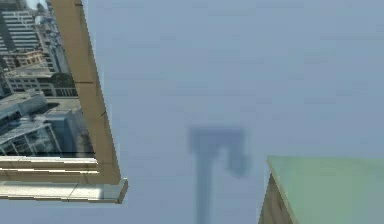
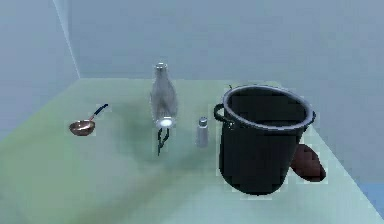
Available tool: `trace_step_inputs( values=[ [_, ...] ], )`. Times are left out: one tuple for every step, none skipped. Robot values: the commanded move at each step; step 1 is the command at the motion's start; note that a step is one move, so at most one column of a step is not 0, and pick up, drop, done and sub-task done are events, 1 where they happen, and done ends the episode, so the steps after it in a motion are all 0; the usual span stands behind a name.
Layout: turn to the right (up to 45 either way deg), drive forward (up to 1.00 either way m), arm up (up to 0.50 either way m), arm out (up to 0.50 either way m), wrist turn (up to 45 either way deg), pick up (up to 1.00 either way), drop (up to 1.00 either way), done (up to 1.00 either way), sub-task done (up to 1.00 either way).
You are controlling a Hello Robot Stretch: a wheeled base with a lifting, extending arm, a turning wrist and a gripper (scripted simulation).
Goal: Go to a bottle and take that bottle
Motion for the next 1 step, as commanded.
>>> trace_step_inputs(
  values=[
    [0.0, 0.0, 0.5, 0.0, 0.0, 0.0, 0.0, 0.0, 0.0]
  ],
)
